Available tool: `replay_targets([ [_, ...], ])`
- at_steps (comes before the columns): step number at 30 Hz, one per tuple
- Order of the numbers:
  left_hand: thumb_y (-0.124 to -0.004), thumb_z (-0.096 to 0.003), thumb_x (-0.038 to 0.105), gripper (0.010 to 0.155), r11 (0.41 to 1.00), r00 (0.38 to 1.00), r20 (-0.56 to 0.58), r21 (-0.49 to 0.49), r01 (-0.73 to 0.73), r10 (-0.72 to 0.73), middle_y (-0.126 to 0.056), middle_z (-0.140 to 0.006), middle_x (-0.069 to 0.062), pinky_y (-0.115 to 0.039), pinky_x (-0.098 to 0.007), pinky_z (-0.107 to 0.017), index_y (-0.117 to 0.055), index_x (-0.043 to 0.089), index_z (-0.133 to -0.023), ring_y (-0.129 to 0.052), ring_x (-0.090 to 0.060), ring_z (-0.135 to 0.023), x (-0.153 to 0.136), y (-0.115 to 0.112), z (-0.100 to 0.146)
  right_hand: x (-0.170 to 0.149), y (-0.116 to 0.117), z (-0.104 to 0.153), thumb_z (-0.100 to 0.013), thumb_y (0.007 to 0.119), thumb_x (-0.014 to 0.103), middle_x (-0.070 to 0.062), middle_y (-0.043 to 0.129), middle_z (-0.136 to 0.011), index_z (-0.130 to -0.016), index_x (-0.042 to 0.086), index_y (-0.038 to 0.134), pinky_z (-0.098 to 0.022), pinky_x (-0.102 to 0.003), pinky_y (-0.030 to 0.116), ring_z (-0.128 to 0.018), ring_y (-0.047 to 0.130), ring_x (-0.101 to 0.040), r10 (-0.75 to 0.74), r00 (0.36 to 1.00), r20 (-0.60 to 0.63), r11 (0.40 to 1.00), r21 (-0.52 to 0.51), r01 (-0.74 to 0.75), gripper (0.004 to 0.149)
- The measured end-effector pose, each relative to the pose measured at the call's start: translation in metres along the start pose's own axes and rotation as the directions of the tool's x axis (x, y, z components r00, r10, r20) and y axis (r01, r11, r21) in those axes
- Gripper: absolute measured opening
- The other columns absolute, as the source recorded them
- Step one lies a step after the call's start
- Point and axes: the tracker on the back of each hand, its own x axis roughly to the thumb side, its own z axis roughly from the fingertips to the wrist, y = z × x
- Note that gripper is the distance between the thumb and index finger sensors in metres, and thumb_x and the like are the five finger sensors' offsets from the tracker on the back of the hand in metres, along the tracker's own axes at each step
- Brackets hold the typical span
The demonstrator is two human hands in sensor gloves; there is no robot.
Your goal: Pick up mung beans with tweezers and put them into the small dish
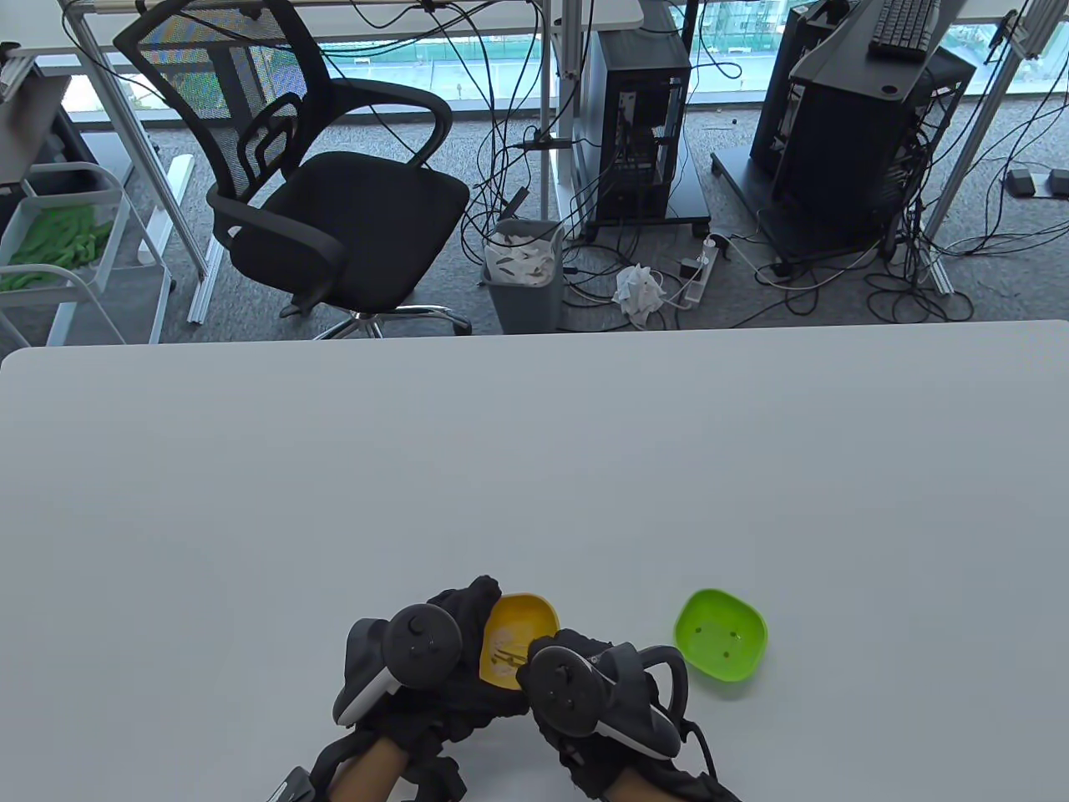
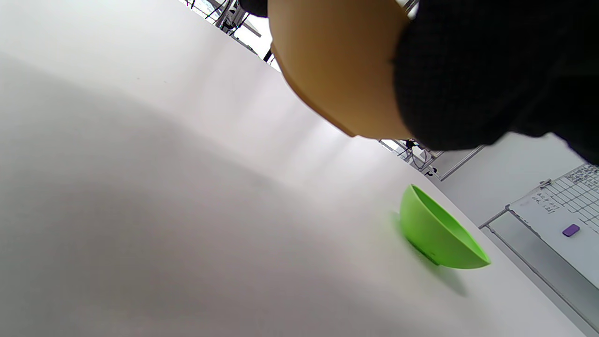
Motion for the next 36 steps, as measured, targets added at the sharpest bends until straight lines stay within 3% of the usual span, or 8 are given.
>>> replay_targets([
  [24, -0.100, -0.0308, 0.062, 0.124, 1.000, 1.000, 0.000, -0.010, 0.012, -0.012, -0.035, -0.119, -0.009, -0.022, -0.070, -0.077, -0.019, 0.018, -0.115, -0.033, -0.044, -0.113, 0.000, -0.002, 0.000, 0.003, 0.008, -0.002, -0.046, 0.090, 0.033, -0.015, 0.099, -0.050, -0.067, 0.006, 0.099, -0.018, -0.031, 0.087, -0.022, 0.092, -0.009, 0.017, 1.000, -0.008, 0.999, 0.041, -0.017, 0.035],
  [36, -0.099, -0.0319, 0.062, 0.123, 1.000, 1.000, -0.003, -0.006, 0.001, -0.001, -0.035, -0.119, -0.009, -0.022, -0.070, -0.077, -0.019, 0.018, -0.115, -0.033, -0.044, -0.113, -0.001, -0.001, 0.000, -0.021, -0.013, 0.007, -0.046, 0.090, 0.033, -0.015, 0.099, -0.049, -0.067, 0.006, 0.099, -0.017, -0.031, 0.087, -0.022, 0.092, -0.008, -0.069, 0.996, -0.062, 0.996, -0.055, 0.066, 0.035],
])
